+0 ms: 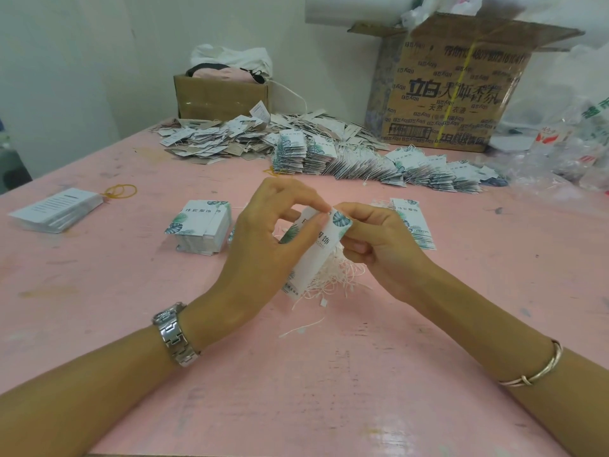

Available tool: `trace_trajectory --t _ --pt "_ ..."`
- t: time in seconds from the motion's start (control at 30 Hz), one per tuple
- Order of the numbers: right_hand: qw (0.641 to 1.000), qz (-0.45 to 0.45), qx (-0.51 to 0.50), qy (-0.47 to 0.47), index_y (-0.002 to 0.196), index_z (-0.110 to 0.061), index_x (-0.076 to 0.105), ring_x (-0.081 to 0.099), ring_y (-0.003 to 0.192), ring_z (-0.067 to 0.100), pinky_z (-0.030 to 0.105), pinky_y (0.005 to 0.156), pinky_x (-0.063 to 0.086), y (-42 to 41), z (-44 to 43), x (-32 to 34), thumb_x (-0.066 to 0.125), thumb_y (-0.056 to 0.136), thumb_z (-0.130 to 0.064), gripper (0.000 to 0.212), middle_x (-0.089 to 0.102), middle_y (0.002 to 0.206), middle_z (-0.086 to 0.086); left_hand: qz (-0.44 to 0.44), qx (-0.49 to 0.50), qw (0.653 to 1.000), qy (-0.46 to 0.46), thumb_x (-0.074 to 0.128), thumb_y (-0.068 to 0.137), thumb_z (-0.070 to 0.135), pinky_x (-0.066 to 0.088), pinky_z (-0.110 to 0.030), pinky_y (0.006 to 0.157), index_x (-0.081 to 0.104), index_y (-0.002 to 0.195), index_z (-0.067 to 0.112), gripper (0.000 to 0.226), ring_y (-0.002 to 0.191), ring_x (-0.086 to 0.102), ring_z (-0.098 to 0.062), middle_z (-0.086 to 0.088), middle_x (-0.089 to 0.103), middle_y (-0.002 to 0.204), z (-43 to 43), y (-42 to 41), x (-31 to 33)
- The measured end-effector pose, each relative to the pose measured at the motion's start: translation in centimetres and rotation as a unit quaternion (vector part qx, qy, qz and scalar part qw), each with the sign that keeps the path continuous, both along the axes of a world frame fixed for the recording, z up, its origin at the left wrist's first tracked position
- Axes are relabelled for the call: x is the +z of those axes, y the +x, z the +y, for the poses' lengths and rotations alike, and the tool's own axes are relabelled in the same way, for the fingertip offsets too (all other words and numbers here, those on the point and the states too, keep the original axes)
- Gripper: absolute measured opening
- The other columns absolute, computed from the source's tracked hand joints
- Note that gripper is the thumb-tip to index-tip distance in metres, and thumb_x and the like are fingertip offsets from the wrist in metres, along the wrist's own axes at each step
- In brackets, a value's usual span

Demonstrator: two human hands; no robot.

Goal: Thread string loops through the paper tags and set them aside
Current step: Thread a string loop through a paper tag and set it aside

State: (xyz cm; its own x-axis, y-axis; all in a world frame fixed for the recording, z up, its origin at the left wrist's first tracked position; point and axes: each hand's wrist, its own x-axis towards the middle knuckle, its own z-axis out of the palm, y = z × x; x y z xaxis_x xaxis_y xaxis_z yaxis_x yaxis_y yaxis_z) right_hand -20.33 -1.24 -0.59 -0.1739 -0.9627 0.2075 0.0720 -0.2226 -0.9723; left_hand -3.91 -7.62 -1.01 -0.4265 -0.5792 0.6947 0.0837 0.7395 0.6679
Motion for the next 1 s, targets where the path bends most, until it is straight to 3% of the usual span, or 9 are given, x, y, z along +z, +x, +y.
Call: trace_trajectory --t 0.13,0.27,0.37,0.53,0.6,0.7,0.77,0.87,1.0 --pt "1.0 0.013 0.007 -0.001 0.077 -0.012 0.073 0.024 0.046 0.006 0.016 0.044 0.021 0.0 0.0 0.0 0.063 0.081 -0.012 0.011 0.031 0.073 0.008 0.011 0.007 1.0 -0.011 0.071 0.089 0.02 0.046 -0.012 0.069 0.071 0.096 0.024 0.009 0.101 0.062 -0.016 0.005 0.059 0.114 0.2 0.1 0.2" --pt "1.0 0.024 0.005 0.002 0.076 -0.014 0.075 0.026 0.045 0.006 0.016 0.044 0.023 -0.4 -0.2 -0.2 0.058 0.089 0.0 0.025 0.035 0.071 0.008 0.004 0.007 1.0 -0.005 0.072 0.088 0.018 0.046 -0.01 0.065 0.072 0.093 0.021 0.006 0.093 0.063 -0.015 0.004 0.059 0.11 0.3 0.2 0.3" --pt "0.999 0.03 0.02 -0.001 0.083 -0.014 0.073 0.028 0.045 0.005 0.015 0.044 0.025 -0.4 -0.1 -0.3 0.064 0.083 -0.014 0.01 0.042 0.059 0.003 -0.004 0.009 1.0 0.005 0.07 0.09 0.018 0.043 -0.009 0.064 0.07 0.092 0.02 0.003 0.09 0.062 -0.012 0.008 0.056 0.108 0.3 0.1 0.2" --pt "0.993 0.102 0.055 0.01 0.078 -0.021 0.069 0.028 0.046 0.004 0.014 0.044 0.026 -0.4 -0.1 -0.2 0.06 0.086 -0.027 0.014 0.049 0.055 -0.009 -0.02 0.028 0.999 0.034 0.065 0.091 0.015 0.045 -0.013 0.064 0.066 0.089 0.017 0.003 0.088 0.059 -0.005 0.007 0.054 0.11 0.1 -0.2 -0.1" --pt "0.993 0.111 0.046 0.013 0.074 -0.02 0.064 0.027 0.045 0.004 0.013 0.044 0.026 -0.7 -0.1 0.1 0.06 0.086 -0.033 0.018 0.045 0.053 -0.01 -0.026 0.033 0.999 0.033 0.065 0.091 0.014 0.048 -0.017 0.075 0.065 0.086 0.019 0.007 0.096 0.057 -0.001 0.004 0.053 0.113 0.1 -0.2 -0.2" --pt "0.993 0.106 0.039 0.026 0.069 -0.02 0.059 0.023 0.048 0.007 0.015 0.045 0.024 -1.7 -0.2 0.3 0.059 0.087 -0.036 0.024 0.035 0.053 -0.009 -0.036 0.056 0.997 0.032 0.067 0.091 0.019 0.036 -0.011 0.092 0.065 0.084 0.024 0.009 0.112 0.049 0.002 0.005 0.052 0.115 -0.1 0.0 -0.3" --pt "0.992 0.113 0.035 0.034 0.073 -0.016 0.06 0.022 0.05 0.009 0.016 0.046 0.022 -2.7 -0.3 0.4 0.063 0.09 -0.031 0.023 0.033 0.056 -0.007 -0.032 0.072 0.996 0.04 0.067 0.09 0.024 0.035 -0.016 0.098 0.064 0.082 0.029 0.01 0.116 0.048 -0.002 0.007 0.051 0.113 -0.3 0.2 -0.3" --pt "0.992 0.12 0.019 0.043 0.074 -0.019 0.07 0.025 0.055 0.01 0.016 0.048 0.027 -4.0 -0.6 0.4 0.067 0.085 -0.023 0.012 0.034 0.06 -0.006 -0.031 0.103 0.994 0.037 0.068 0.089 0.025 0.033 -0.019 0.099 0.063 0.08 0.034 0.013 0.116 0.046 -0.009 0.009 0.052 0.11 -0.6 0.2 -0.2" --pt "0.987 0.152 0.011 0.06 0.075 -0.022 0.075 0.03 0.062 0.012 0.019 0.058 0.033 -5.2 -0.6 0.4 0.074 0.082 -0.029 0.01 0.034 0.068 0.001 0.01 0.084 0.996 0.038 0.069 0.085 0.035 0.035 -0.012 0.092 0.064 0.08 0.036 0.007 0.107 0.051 0.0 0.017 0.056 0.103 -0.6 0.2 -0.1"
